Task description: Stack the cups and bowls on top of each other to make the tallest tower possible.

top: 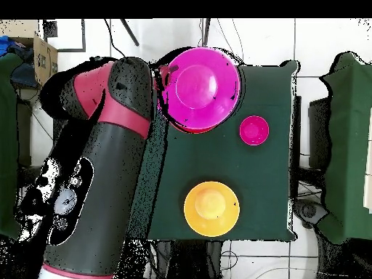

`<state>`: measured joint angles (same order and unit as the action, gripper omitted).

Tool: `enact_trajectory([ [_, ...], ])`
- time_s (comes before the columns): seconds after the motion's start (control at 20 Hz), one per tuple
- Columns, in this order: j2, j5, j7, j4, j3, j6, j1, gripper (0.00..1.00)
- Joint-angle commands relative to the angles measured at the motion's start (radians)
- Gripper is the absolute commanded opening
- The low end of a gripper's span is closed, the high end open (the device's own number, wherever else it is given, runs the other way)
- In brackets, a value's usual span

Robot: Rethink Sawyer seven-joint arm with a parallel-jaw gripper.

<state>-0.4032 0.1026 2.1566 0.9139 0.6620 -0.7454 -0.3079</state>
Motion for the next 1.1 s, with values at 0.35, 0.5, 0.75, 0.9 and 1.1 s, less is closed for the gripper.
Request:
enact_trajectory([
  [0.35,-0.028,0.008,-0.052,0.070,-0.134,-0.088,0.025,0.00],
  [0.5,-0.028,0.010,-0.051,0.076,-0.135,-0.082,0.025,0.00],
  [0.75,-0.027,0.017,-0.057,0.085,-0.133,-0.085,0.022,0.00],
  [0.9,-0.027,0.025,-0.060,0.098,-0.129,-0.081,0.018,0.00],
  [1.1,-0.027,0.032,-0.067,0.112,-0.129,-0.076,0.015,0.00],
])
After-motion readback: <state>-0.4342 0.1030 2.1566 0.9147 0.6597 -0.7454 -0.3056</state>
